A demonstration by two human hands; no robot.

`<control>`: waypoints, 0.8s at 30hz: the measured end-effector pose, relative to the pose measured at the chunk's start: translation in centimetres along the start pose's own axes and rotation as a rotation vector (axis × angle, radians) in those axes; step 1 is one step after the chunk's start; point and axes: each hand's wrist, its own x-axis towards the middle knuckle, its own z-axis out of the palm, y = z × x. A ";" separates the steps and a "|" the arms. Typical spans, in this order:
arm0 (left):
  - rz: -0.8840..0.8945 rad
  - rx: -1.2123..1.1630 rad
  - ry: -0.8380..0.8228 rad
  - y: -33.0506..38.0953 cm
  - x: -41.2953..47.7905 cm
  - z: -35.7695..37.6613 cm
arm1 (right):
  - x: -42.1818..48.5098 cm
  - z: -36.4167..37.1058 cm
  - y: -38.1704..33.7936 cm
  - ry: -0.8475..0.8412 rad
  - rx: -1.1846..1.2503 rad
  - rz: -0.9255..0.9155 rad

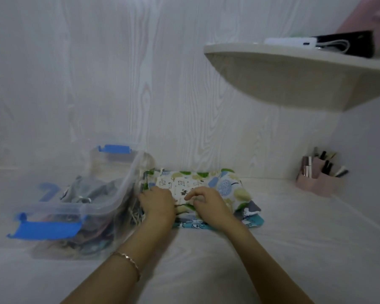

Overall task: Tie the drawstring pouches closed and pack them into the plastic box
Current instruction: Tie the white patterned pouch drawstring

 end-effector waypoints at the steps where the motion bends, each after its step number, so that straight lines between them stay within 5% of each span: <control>1: 0.010 -0.001 0.022 -0.1 0.2 -0.1 | 0.2 0.5 0.1 0.029 0.026 -0.005; 6: 0.070 -0.022 0.055 -0.2 0.4 -0.1 | 0.5 2.4 0.1 0.062 0.049 -0.051; 13: 0.092 -0.088 -0.099 0.0 0.8 0.4 | 0.0 2.8 0.6 0.137 0.090 -0.081; 24: 0.043 -0.266 0.022 -0.4 1.1 1.0 | -0.6 2.6 0.4 0.142 0.059 -0.101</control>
